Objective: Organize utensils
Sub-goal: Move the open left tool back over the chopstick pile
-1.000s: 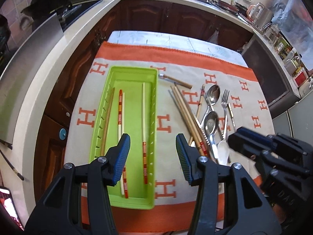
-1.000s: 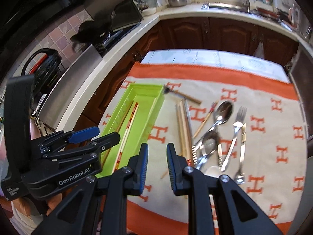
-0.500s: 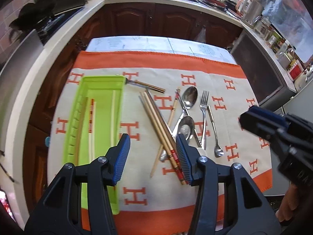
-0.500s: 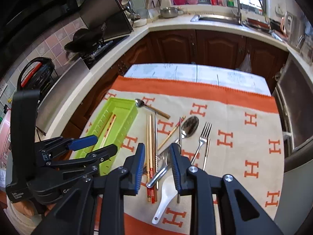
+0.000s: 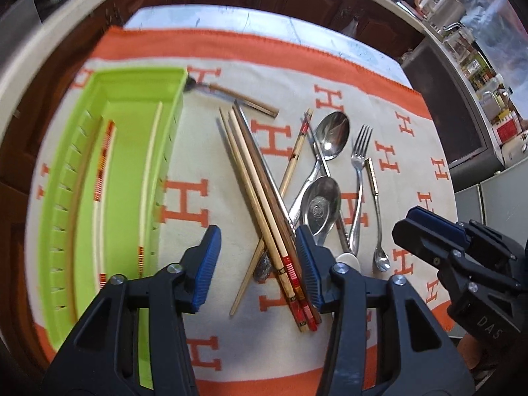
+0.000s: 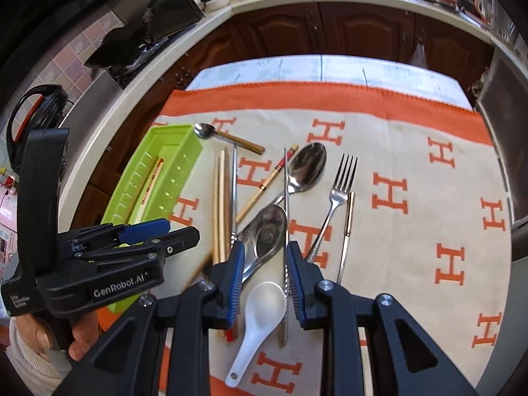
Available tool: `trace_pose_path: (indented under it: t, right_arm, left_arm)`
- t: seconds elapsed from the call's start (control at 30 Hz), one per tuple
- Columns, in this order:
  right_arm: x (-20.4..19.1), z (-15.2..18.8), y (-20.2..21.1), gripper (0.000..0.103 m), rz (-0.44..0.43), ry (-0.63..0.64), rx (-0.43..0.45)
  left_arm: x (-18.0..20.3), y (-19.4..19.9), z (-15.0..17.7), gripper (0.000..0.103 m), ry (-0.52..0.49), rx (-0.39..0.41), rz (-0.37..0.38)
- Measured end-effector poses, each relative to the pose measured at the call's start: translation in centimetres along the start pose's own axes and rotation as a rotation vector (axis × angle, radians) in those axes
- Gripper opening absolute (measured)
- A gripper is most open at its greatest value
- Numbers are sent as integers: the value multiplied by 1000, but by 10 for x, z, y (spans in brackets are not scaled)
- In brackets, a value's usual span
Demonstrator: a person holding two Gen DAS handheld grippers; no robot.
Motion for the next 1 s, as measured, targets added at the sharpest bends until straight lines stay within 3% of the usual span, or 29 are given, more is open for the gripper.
trace_pose_path:
  t: [0.07,0.43,1.0]
  right_arm:
    - [5,0,-8,26,-6,-9,-17]
    - [9,-6,-27,26,-55,-12,-36]
    - [11,-5,-29,26,-70,-19,-35]
  left_arm:
    - [-4,-11,0,29,15,-22,7]
    - [-19,-56,-12,16,96,-91,-34]
    - [-15,-50,-19,16,130,-110,-21]
Point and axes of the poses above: each gripper's, at about its wrist camera, not at the fingertips, and y roughly against the way its jaws point, x to its right, z to its underside, the point moved 1 cm from there along -y, roughly the way its jaws point, and after that the axes turned 2 degrees about y, right-handed, at the moved point
